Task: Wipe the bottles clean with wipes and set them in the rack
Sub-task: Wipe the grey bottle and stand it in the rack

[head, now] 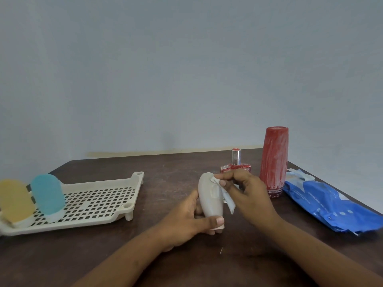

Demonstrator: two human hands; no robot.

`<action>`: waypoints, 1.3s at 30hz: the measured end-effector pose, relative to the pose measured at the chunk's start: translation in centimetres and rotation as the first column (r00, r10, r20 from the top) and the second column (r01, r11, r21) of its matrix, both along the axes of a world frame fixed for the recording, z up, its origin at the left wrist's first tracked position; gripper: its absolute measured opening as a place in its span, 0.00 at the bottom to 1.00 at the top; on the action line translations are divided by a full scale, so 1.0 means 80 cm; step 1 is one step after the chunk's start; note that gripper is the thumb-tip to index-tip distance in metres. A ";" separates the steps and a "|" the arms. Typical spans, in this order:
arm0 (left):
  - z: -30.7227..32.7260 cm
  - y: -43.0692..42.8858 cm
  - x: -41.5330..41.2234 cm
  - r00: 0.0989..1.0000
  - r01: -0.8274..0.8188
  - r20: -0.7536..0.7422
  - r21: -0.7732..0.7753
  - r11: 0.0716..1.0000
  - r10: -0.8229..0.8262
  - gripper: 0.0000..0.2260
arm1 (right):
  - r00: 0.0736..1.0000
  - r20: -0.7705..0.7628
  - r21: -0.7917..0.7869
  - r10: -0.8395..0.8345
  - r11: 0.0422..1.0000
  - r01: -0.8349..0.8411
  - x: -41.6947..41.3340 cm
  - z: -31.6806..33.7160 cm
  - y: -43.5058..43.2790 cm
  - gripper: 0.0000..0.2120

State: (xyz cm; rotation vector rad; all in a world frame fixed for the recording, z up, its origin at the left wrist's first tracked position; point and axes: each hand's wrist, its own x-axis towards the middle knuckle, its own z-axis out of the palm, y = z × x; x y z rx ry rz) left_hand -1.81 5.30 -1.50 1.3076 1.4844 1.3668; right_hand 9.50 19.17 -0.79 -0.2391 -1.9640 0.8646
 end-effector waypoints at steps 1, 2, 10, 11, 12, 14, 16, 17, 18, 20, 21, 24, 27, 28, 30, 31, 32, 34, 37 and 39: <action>0.000 0.000 0.000 1.000 0.001 0.001 -0.005 1.000 -0.001 0.26 | 1.000 0.007 0.013 0.000 1.000 0.000 0.000 0.000 0.000 0.10; 0.001 0.000 0.000 1.000 0.004 0.002 -0.011 1.000 -0.004 0.26 | 1.000 0.010 0.027 0.000 1.000 0.000 0.001 0.000 -0.001 0.10; 0.001 -0.001 -0.005 1.000 -0.004 0.027 -0.031 1.000 0.005 0.31 | 1.000 0.030 0.125 -0.001 0.992 -0.002 0.000 -0.003 -0.003 0.10; 0.001 -0.001 -0.006 0.999 -0.011 0.031 -0.031 0.999 0.012 0.31 | 1.000 0.031 0.147 0.001 0.989 -0.006 0.000 -0.003 -0.003 0.11; 0.001 -0.001 -0.007 0.999 -0.019 0.033 -0.028 0.999 0.020 0.31 | 0.999 0.037 0.171 0.004 0.985 -0.010 0.001 -0.003 -0.004 0.11; 0.000 -0.002 -0.009 0.999 -0.035 0.036 -0.021 0.999 0.035 0.31 | 0.998 0.055 0.206 0.020 0.978 -0.031 0.002 -0.003 -0.006 0.12; 0.000 -0.002 -0.010 0.998 -0.054 0.036 -0.020 0.998 0.055 0.29 | 0.996 0.068 0.242 0.050 0.968 -0.065 0.002 -0.004 -0.008 0.11; 0.000 -0.002 -0.011 0.997 -0.063 0.034 -0.017 0.998 0.063 0.28 | 0.996 0.074 0.279 0.054 0.958 -0.073 0.002 -0.004 -0.009 0.10; -0.001 -0.002 -0.011 0.997 -0.069 0.030 -0.013 0.998 0.070 0.27 | 0.995 0.084 0.322 0.053 0.943 -0.077 0.001 -0.005 -0.009 0.10; -0.001 -0.002 -0.011 0.997 -0.075 0.022 -0.005 0.997 0.076 0.26 | 0.994 0.101 0.398 0.043 0.914 -0.080 0.001 -0.006 -0.009 0.11; -0.001 -0.002 -0.011 0.997 -0.074 0.021 -0.002 0.997 0.074 0.26 | 0.993 0.109 0.430 0.037 0.899 -0.081 0.002 -0.005 -0.010 0.10; -0.002 -0.001 -0.011 0.999 -0.050 0.017 0.004 0.999 0.050 0.28 | 0.991 0.134 0.539 0.020 0.837 -0.089 0.006 -0.003 -0.015 0.09; -0.003 -0.001 -0.010 1.000 -0.021 -0.001 0.010 1.000 0.021 0.27 | 0.993 0.117 0.624 -0.023 0.780 -0.055 0.006 -0.002 -0.016 0.10; -0.003 0.000 -0.009 1.000 -0.015 -0.010 0.013 1.000 0.015 0.27 | 0.996 0.086 0.628 -0.037 0.778 -0.025 0.005 -0.001 -0.014 0.10; -0.005 0.001 -0.008 1.000 -0.007 -0.029 0.017 1.000 0.007 0.27 | 0.998 0.003 0.593 -0.059 0.804 0.045 0.003 0.001 -0.012 0.09; -0.006 0.002 -0.006 0.999 0.000 -0.040 0.020 1.000 0.001 0.27 | 0.997 -0.036 0.568 -0.067 0.819 0.076 0.002 0.002 -0.010 0.09; -0.007 0.003 -0.005 0.999 0.008 -0.052 0.023 1.000 -0.007 0.28 | 0.995 -0.067 0.548 -0.076 0.831 0.100 0.003 0.002 -0.010 0.09; -0.008 0.004 -0.004 0.997 0.017 -0.077 0.026 1.000 -0.015 0.29 | 0.992 -0.098 0.506 -0.080 0.854 0.119 0.003 0.004 -0.010 0.08; -0.008 0.004 -0.004 0.992 0.021 -0.124 0.034 0.999 -0.017 0.32 | 0.991 -0.110 0.422 -0.077 0.899 0.117 0.005 0.007 -0.009 0.08; -0.006 0.004 -0.002 0.984 0.024 -0.176 0.031 0.999 -0.018 0.32 | 0.987 -0.145 0.367 -0.072 0.922 0.121 0.006 0.010 -0.008 0.10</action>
